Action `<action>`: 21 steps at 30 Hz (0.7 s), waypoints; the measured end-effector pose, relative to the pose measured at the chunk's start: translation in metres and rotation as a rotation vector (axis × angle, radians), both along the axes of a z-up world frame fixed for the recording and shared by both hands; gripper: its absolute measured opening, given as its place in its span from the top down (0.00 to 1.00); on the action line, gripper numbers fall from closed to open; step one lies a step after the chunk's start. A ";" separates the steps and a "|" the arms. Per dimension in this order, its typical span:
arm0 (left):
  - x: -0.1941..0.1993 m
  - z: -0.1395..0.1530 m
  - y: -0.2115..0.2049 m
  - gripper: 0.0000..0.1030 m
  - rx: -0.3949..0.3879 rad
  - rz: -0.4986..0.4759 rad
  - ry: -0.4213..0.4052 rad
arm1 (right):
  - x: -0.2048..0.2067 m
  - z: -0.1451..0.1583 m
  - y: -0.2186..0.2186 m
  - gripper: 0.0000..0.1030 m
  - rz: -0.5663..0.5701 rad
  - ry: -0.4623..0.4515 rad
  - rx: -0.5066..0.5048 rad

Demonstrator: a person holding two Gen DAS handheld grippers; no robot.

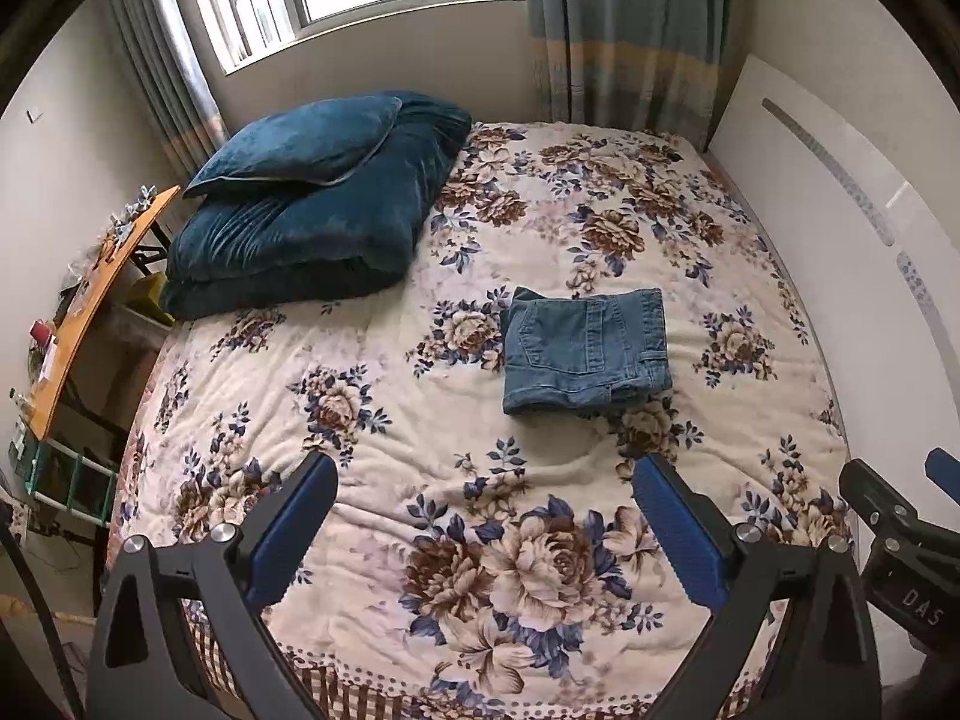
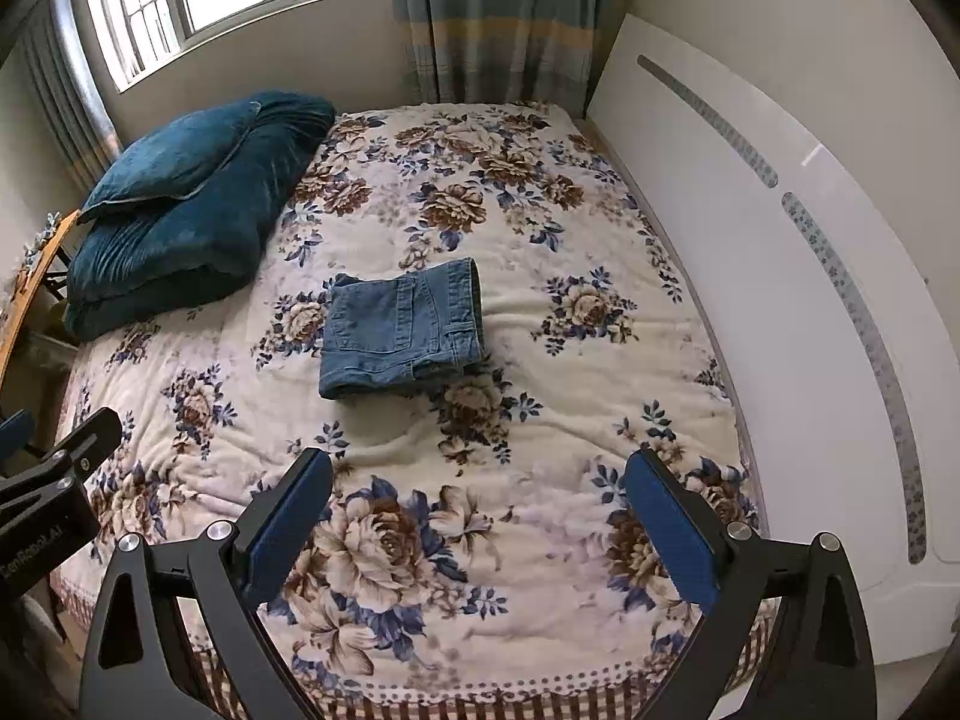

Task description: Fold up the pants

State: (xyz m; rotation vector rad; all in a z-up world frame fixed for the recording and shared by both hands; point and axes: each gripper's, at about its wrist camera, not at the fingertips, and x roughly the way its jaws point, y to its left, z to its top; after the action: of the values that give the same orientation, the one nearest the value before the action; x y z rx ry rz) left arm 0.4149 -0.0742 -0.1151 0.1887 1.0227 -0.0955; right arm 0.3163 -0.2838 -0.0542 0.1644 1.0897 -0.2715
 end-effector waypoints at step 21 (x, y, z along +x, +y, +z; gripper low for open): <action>0.002 -0.003 -0.005 0.02 0.032 -0.007 -0.023 | 0.003 -0.009 0.002 0.01 0.000 -0.017 0.031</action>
State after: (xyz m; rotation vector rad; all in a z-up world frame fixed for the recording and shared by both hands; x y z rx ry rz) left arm 0.4173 -0.0789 -0.1186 0.2216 1.0015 -0.0832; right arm 0.3195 -0.2818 -0.0633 0.1940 1.0779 -0.2528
